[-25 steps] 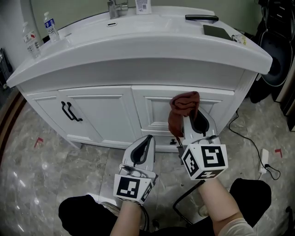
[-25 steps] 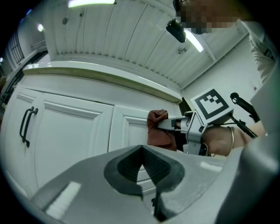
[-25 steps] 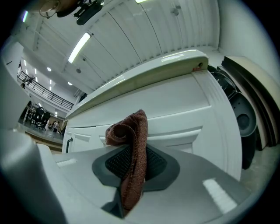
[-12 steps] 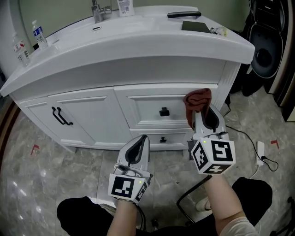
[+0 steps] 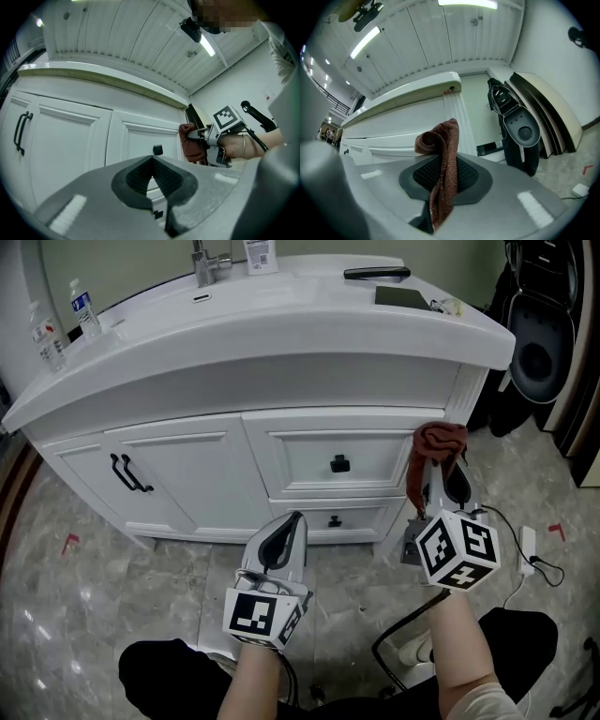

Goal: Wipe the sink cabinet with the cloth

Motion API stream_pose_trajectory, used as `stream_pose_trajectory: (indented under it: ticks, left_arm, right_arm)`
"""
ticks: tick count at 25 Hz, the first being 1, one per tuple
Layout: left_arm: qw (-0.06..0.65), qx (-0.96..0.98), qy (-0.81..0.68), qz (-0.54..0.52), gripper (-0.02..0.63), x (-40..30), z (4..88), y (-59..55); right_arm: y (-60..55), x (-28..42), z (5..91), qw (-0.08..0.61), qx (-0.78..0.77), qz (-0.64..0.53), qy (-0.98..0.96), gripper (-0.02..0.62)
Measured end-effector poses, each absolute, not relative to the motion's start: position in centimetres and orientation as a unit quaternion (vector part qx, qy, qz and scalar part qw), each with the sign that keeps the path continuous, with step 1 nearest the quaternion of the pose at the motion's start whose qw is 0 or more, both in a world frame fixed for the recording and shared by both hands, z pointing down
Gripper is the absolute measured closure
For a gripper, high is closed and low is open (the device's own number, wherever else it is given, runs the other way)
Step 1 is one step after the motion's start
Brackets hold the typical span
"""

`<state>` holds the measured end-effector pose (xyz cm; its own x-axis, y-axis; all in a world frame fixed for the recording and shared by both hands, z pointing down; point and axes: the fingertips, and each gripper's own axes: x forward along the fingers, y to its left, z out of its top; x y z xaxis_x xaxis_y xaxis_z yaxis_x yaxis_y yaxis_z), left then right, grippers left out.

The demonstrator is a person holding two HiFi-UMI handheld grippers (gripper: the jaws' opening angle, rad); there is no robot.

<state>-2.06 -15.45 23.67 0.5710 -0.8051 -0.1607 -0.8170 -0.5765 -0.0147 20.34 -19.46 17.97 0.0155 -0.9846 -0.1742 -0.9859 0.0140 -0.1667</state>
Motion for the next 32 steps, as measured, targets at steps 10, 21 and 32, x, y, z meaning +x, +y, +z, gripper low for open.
stream_pose_trajectory:
  ticks: [10, 21, 32]
  left_arm:
    - [0.028, -0.870, 0.486, 0.074, 0.606, -5.1, 25.1, -15.7]
    - [0.014, -0.842, 0.535, 0.073, 0.606, -11.1, 27.0, -16.3]
    - [-0.009, -0.833, 0.546, 0.087, 0.606, -12.3, 28.1, -17.8]
  right_arm:
    - [-18.6, 9.8, 19.8, 0.122, -0.625, -0.007, 0.771, 0.512]
    - [-21.7, -3.9, 23.6, 0.077, -0.531, -0.023, 0.844, 0.512]
    - [-23.8, -2.9, 24.6, 0.070, -0.553, -0.025, 0.830, 0.511]
